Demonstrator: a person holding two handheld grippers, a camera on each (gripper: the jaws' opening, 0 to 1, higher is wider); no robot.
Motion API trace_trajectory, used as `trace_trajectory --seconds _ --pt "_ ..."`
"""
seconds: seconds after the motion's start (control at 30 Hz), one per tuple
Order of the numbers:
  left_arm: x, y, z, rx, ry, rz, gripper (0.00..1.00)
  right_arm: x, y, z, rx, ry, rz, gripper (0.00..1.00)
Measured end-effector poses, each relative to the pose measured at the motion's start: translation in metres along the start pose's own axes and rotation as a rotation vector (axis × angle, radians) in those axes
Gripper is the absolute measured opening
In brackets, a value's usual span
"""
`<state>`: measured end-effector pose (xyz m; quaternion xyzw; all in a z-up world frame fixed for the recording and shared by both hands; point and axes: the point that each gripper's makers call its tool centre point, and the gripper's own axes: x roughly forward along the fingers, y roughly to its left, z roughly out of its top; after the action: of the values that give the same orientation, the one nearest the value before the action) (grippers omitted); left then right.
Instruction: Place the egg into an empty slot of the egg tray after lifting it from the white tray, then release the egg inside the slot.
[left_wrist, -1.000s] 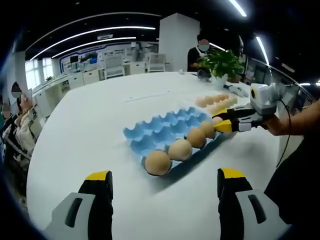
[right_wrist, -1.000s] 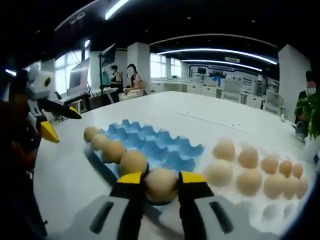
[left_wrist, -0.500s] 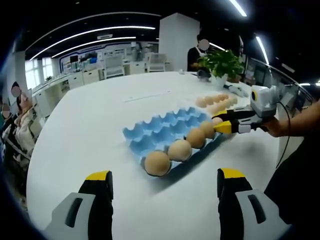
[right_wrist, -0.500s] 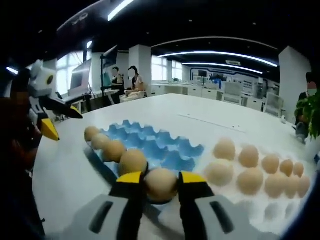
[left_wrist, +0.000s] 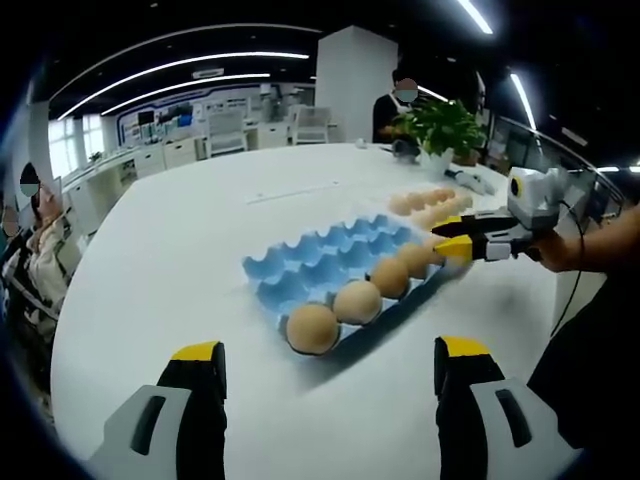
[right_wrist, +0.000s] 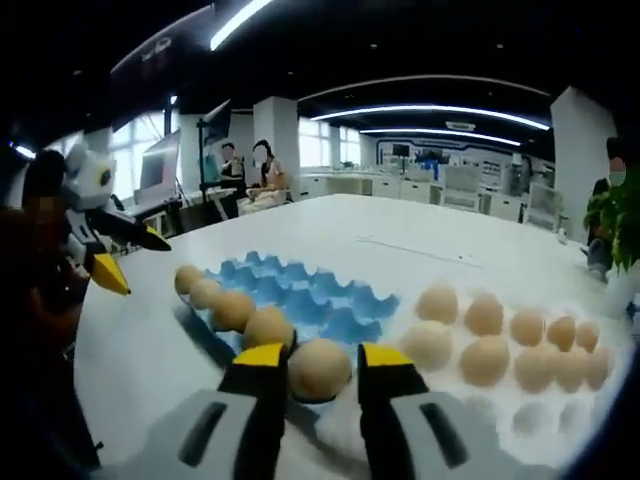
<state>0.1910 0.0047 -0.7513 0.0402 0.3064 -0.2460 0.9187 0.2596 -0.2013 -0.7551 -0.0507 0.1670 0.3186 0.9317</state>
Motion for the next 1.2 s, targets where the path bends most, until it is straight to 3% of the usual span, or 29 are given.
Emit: trace_trajectory --seconds 0.07,0.13,0.2,0.37,0.5,0.6,0.7,0.73,0.77,0.83,1.07,1.2 --pt "0.000 0.001 0.000 0.001 -0.001 -0.001 0.85 -0.004 -0.020 0.007 0.001 -0.017 -0.090 0.26" --pt "0.000 0.001 0.000 -0.002 -0.001 0.000 0.85 -0.006 -0.032 0.015 0.028 -0.049 -0.135 0.26" --pt "0.000 0.002 0.000 -0.004 0.000 0.001 0.86 -0.006 -0.052 0.010 0.055 -0.012 -0.199 0.28" --pt "0.000 0.003 0.001 -0.002 -0.003 0.001 0.85 0.003 -0.070 0.007 0.023 0.010 -0.245 0.30" --pt "0.000 0.004 0.001 -0.006 -0.004 0.006 0.85 0.011 -0.074 0.008 0.024 0.021 -0.244 0.33" --pt "0.000 0.005 -0.001 -0.008 0.002 0.008 0.86 0.018 -0.071 -0.001 0.024 0.073 -0.227 0.32" --pt "0.000 0.005 -0.001 -0.010 0.001 0.008 0.85 0.021 -0.071 -0.011 -0.021 0.130 -0.230 0.27" --pt "0.000 0.005 -0.001 -0.011 0.002 0.008 0.85 0.023 -0.070 -0.010 -0.021 0.112 -0.224 0.26" --pt "0.000 0.006 -0.001 -0.009 0.003 0.009 0.85 0.024 -0.068 -0.016 -0.031 0.147 -0.213 0.26" --pt "0.000 0.007 -0.002 -0.011 0.005 0.011 0.86 0.024 -0.070 -0.015 -0.114 0.156 -0.221 0.26" --pt "0.001 0.010 -0.003 -0.016 0.009 0.017 0.86 0.022 -0.071 -0.013 -0.066 0.135 -0.208 0.24" --pt "0.001 0.010 -0.002 -0.013 0.008 0.019 0.86 0.019 -0.074 -0.001 -0.020 0.094 -0.219 0.24"
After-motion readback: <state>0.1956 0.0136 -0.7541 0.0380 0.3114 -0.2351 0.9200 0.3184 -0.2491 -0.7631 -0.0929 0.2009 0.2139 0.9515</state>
